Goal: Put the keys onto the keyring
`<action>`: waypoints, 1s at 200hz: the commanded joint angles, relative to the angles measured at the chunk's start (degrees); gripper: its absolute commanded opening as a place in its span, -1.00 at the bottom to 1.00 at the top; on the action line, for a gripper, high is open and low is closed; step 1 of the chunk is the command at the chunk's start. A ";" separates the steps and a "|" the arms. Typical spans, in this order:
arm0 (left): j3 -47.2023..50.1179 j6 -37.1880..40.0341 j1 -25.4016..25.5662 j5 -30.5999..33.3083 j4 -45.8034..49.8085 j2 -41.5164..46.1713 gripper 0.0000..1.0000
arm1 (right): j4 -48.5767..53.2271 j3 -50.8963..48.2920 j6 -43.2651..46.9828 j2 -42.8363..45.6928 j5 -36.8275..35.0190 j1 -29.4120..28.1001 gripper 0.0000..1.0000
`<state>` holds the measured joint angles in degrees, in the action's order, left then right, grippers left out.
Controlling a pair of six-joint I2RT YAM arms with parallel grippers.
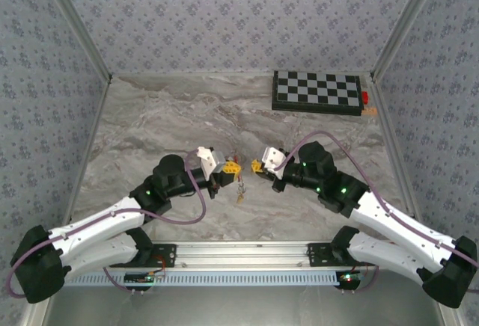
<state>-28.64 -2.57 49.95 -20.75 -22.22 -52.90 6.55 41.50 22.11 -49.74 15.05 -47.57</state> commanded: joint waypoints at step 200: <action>-1.68 2.40 0.85 0.10 1.39 0.26 -1.00 | -1.69 0.88 2.34 -1.02 -0.81 -2.04 -1.00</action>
<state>-28.64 -1.30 50.43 -20.16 -20.49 -52.93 5.78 41.52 23.64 -51.31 14.79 -49.17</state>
